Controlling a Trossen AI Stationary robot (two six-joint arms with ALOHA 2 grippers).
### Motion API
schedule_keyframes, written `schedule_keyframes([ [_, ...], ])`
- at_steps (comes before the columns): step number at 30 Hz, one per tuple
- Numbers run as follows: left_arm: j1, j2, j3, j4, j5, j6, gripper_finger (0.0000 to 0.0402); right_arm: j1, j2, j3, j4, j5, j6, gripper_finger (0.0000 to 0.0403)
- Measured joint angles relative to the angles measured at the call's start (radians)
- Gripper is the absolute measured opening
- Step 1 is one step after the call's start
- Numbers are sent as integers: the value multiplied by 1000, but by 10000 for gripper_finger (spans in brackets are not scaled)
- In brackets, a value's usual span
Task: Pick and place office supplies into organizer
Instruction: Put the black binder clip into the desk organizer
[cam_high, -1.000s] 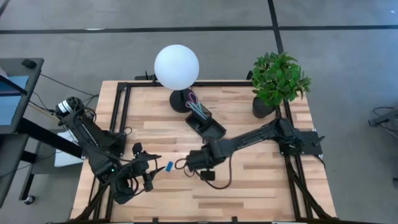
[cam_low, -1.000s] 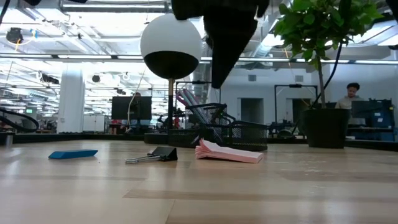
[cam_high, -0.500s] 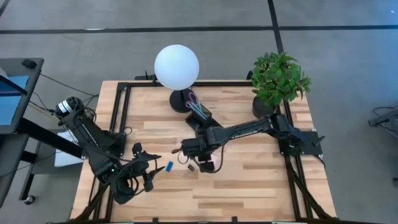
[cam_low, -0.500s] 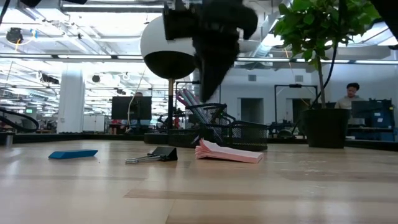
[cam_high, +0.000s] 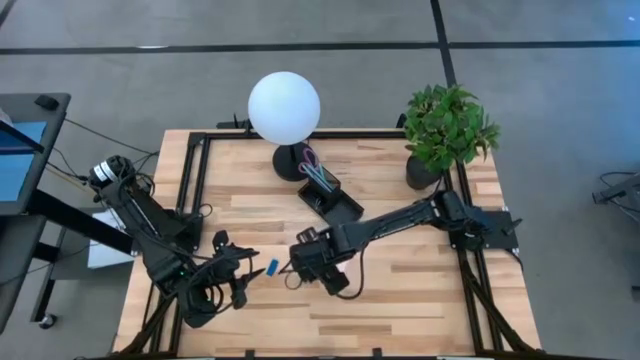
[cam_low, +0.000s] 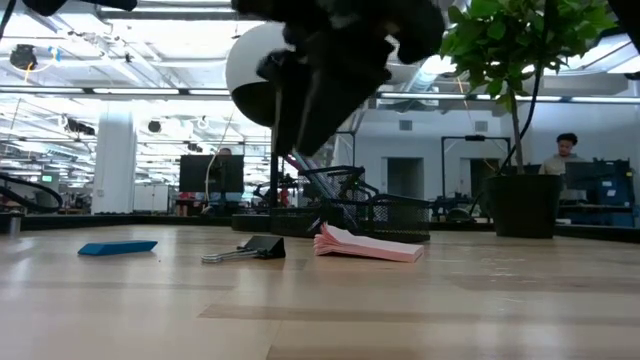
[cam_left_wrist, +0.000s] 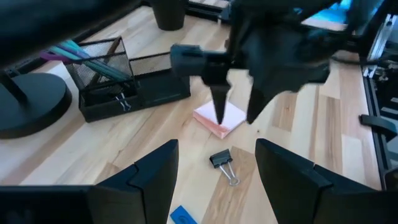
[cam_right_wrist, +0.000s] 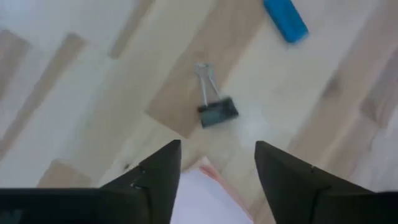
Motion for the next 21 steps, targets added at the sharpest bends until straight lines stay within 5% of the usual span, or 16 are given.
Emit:
schedule_keyframes([
  [11, 1, 0, 0, 4, 18, -16, 210, 7, 97, 5, 115, -3, -170, 230],
  [21, 1, 0, 0, -6, 67, -40, 210, -45, 111, 1, 129, -52, -158, 230],
])
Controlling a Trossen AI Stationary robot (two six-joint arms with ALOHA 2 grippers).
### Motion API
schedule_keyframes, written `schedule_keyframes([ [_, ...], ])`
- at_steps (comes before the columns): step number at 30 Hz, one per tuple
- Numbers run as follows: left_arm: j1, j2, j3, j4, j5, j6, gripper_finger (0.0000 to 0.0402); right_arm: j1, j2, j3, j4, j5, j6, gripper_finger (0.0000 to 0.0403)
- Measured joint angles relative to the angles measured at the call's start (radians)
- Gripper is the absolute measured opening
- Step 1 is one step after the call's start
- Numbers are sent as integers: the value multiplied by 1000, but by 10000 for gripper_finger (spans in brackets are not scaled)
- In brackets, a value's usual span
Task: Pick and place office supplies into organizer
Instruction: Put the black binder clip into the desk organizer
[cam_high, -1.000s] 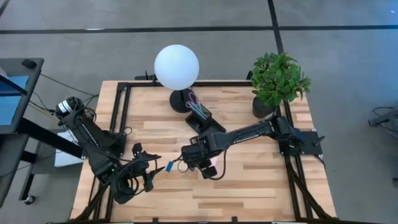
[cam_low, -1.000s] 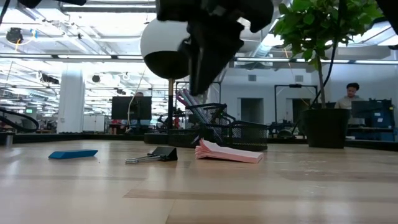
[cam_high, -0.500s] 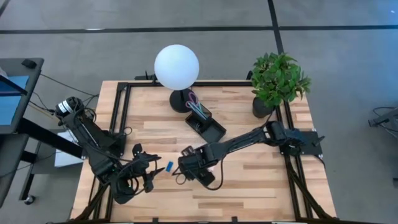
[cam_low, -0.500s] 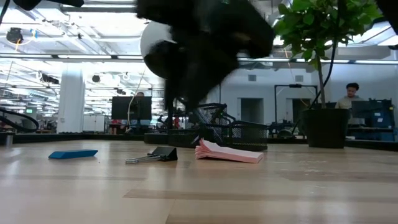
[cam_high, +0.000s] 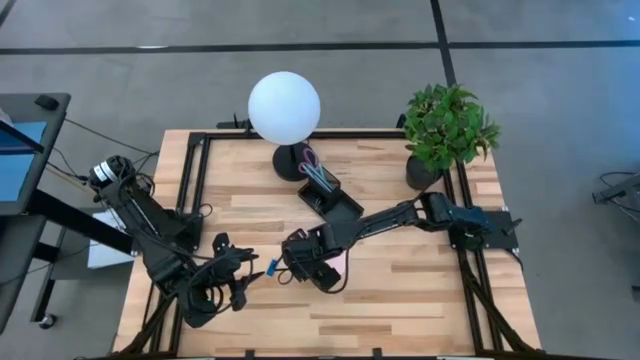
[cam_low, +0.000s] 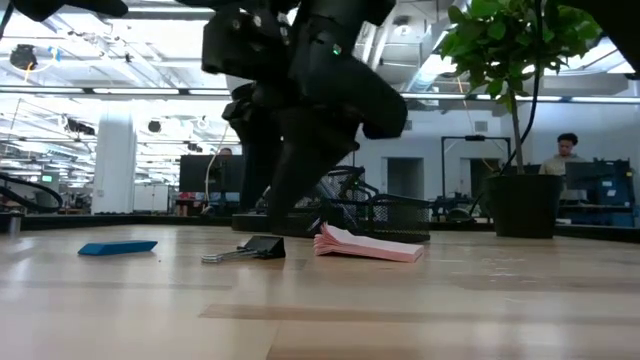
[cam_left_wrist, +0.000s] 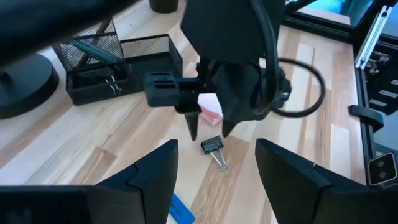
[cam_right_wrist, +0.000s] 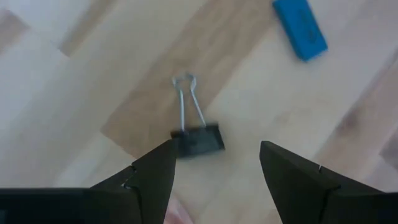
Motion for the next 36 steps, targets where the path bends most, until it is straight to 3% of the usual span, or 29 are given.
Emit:
schedule_keyframes([
  [4, 0, 0, 0, -3, 1, 0, 210, -5, 0, 0, 22, -79, 0, 230],
  [36, 0, 0, 0, 0, 1, 2, 210, -17, 41, -17, 82, -82, 64, 230],
])
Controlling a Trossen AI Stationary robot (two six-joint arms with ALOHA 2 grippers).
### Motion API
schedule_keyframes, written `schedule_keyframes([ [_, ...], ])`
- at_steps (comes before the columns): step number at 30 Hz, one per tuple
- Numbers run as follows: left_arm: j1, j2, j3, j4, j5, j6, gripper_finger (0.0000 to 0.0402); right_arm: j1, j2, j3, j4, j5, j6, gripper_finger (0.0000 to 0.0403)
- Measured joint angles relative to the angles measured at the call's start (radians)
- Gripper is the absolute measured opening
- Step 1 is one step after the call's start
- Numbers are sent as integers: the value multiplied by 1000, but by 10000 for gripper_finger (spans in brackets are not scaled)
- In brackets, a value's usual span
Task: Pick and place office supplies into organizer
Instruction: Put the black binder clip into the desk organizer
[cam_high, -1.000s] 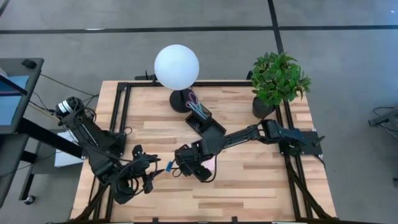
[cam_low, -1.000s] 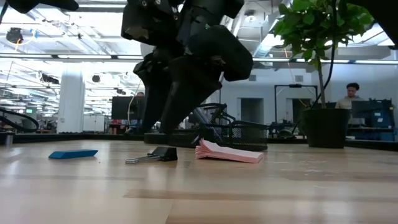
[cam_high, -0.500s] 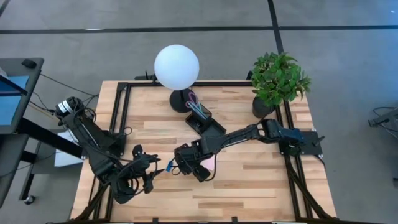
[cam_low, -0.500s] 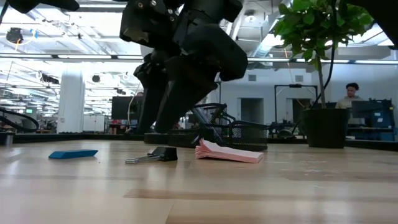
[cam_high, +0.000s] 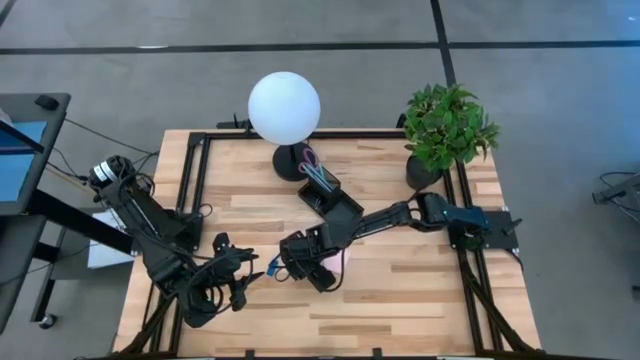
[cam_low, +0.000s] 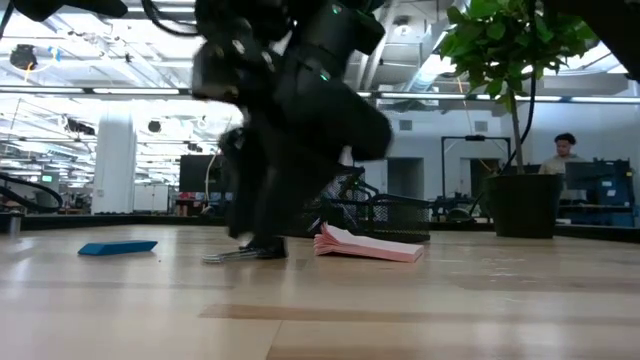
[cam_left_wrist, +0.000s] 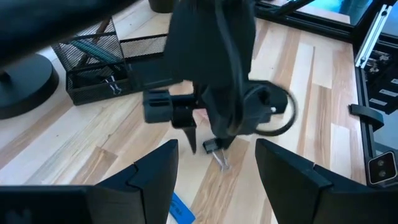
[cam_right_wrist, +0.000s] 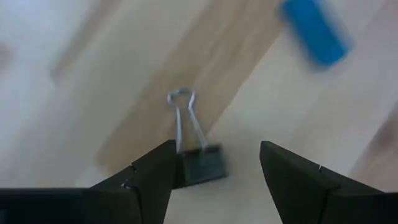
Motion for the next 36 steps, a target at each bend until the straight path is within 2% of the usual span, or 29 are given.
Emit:
schedule_keyframes([
  [13, 0, 0, 0, -3, -4, 5, 210, 7, 17, 17, -43, 35, 21, 230],
  [17, 0, 0, 0, -2, -4, 5, 210, 0, 16, 70, -71, 37, 106, 230],
  [25, 0, 0, 0, -3, -4, 5, 210, -7, 15, 113, -254, 33, 303, 230],
  [36, 0, 0, 0, -3, -4, 5, 210, 16, 25, 113, -281, 29, 330, 230],
])
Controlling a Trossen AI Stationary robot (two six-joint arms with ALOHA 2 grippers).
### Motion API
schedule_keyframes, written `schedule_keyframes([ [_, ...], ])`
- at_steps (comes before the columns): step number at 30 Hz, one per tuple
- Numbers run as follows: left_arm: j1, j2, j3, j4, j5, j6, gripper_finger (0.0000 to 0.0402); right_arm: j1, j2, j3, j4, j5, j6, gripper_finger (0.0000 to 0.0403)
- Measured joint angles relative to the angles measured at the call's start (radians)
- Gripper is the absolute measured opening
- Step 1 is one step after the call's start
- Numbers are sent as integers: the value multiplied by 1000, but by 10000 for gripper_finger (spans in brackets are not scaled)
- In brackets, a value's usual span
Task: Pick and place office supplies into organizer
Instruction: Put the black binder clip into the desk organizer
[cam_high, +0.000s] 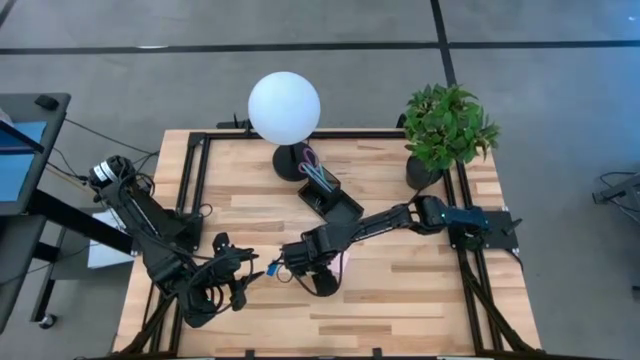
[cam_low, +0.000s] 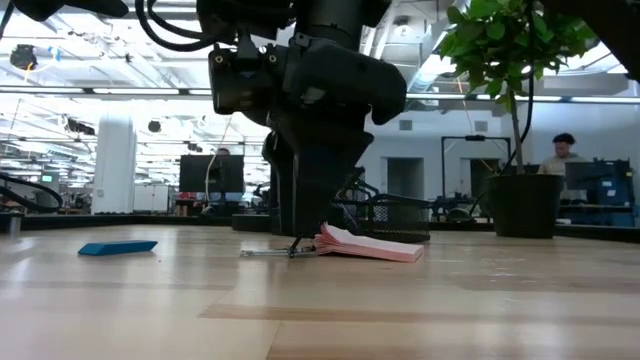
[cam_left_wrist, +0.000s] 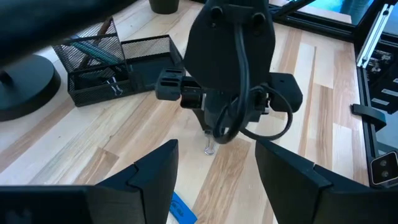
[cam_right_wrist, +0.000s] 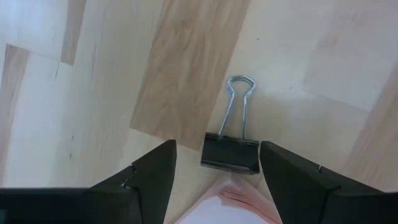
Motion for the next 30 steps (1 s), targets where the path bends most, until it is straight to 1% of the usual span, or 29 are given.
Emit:
schedule_keyframes([
  [5, 0, 0, 0, 0, 0, 0, 210, -1, 0, -11, 12, 11, 24, 230],
  [7, 0, 0, 0, 0, 0, 0, 210, -1, 0, -33, 36, 54, 25, 230],
  [9, 0, 0, 0, 0, 0, 0, 210, -1, 0, -44, 19, 79, 28, 230],
  [14, 0, 0, 0, 0, 1, 0, 210, -9, 0, -44, -13, 76, 87, 230],
  [30, 0, 0, 0, 3, 1, 0, 210, -10, 0, -44, 40, 76, 68, 228],
])
